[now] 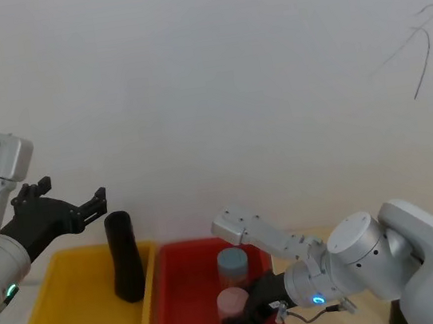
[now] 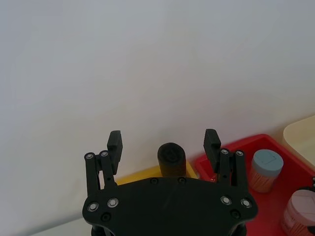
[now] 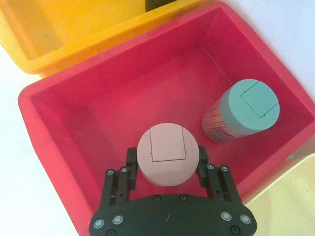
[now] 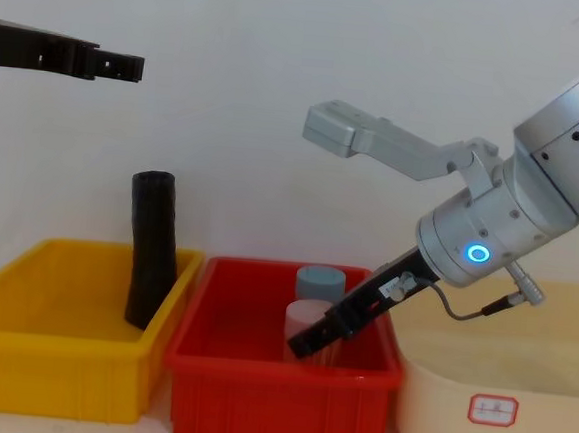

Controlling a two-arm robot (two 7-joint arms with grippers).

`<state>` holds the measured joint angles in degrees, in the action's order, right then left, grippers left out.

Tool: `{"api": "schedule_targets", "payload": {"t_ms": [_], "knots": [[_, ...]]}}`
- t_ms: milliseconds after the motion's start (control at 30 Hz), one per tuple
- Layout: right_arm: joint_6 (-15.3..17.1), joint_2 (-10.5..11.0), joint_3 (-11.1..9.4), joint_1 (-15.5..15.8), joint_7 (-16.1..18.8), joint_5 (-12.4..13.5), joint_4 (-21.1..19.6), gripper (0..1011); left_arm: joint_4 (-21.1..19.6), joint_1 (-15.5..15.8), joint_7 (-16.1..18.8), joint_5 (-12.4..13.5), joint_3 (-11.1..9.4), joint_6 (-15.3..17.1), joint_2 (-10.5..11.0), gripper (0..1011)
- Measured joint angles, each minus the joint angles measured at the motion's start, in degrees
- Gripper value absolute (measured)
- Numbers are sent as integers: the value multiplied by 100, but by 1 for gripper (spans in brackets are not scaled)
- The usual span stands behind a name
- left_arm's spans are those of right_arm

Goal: Pick up the garbage bag with the one hand and transfer it to the other hand.

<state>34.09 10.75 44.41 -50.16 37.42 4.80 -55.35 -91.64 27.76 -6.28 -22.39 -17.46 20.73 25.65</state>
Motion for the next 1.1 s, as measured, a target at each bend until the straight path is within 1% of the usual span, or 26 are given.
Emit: {"api": "schedule_targets", "payload": {"t_ms": [233,533,767,867,900,933,1000,1100], "knots": [[-3,2,-24,12,2,-3,-15,669,0,0,0,0,0,0,0,1002],[53,59,-202,114,-20,80,-244,669,0,0,0,0,0,0,0,1002],[170,145,-412,221,-99,218,-539,669,0,0,0,0,0,0,0,1002],[239,194,-550,275,-162,309,-720,669,0,0,0,0,0,0,0,1002],[239,194,-550,275,-162,309,-720,669,0,0,0,0,0,0,0,1002],[265,218,-618,300,-186,344,-795,669,0,0,0,0,0,0,0,1002],[292,236,-676,323,-213,384,-866,669,0,0,0,0,0,0,0,1002],[354,285,-847,387,-293,494,-1035,669,0,0,0,0,0,0,0,1002]]}}
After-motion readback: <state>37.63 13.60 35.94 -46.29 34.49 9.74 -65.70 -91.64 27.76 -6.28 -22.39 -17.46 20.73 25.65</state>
